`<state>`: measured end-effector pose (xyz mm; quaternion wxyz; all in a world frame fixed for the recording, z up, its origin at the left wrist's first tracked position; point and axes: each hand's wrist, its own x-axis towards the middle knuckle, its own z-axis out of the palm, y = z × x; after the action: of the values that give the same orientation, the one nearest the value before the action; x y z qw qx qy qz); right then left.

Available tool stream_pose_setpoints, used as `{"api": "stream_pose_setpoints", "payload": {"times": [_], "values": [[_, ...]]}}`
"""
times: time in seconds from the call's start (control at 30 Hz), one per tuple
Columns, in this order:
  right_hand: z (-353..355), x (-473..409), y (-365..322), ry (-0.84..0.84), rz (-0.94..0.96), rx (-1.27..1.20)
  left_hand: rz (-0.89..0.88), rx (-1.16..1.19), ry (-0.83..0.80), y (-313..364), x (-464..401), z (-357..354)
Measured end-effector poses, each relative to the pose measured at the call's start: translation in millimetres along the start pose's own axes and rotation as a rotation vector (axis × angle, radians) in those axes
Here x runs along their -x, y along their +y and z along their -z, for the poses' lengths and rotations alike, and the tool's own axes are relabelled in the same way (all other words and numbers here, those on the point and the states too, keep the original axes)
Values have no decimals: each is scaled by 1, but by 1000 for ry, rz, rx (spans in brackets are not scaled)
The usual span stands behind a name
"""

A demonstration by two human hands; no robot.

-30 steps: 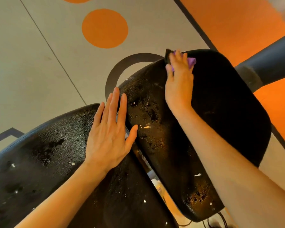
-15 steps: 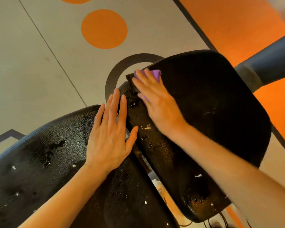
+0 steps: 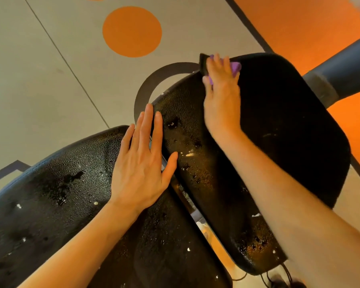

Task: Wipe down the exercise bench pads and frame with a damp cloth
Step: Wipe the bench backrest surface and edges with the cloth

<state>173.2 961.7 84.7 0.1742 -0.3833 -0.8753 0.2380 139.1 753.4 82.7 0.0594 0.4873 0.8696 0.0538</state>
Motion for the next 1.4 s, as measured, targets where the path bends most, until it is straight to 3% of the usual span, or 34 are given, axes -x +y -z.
{"api": "stream_pose_setpoints", "payload": {"times": [0.07, 0.13, 0.2, 0.33, 0.4, 0.53, 0.6, 0.7, 0.77, 0.9, 0.97, 1.07, 1.13, 1.2, 1.27, 1.33, 1.4], "values": [[-2, 54, -14, 5, 46, 0, 3, -5, -8, 1, 0, 0], [9, 117, -12, -122, 173, 3, 16, -6, -17, 0, 0, 1], [21, 115, 8, -152, 254, 81, 21, -4, -18, 1, 0, 2], [13, 17, 21, 30, -18, 141, 17, -2, -8, 1, 0, 3], [7, 27, 13, 66, -86, 124, 8, -7, -8, 1, 0, 3], [21, 131, 3, -90, 98, 106, 12, 8, -13, 1, 0, 3], [33, 108, 22, -117, 133, 103, 10, 17, -3, 1, 0, 4], [37, 22, 43, 54, -176, 81, 8, 21, 11, 1, 1, 3], [28, 28, 37, 106, -235, 144, 3, 27, 17, 0, 1, 2], [31, 149, 13, -56, -30, 142, 0, 39, 20, 0, 2, 2], [43, 137, 29, -96, 39, 112, -7, 38, 28, 0, 1, 2], [47, 57, 47, 54, -170, 108, -2, 39, 35, 0, 2, 2], [39, 51, 41, 131, -271, 126, -9, 32, 44, 0, 1, 1], [27, 103, 24, 138, -196, 128, -19, 31, 55, 1, 2, 1], [29, 168, 11, 8, -31, 173, -22, 32, 56, 0, 3, 1], [44, 168, 27, -64, 77, 201, -27, 40, 60, 0, 3, 2], [55, 111, 54, 26, -74, 198, -34, 45, 70, -1, 3, 0]]}}
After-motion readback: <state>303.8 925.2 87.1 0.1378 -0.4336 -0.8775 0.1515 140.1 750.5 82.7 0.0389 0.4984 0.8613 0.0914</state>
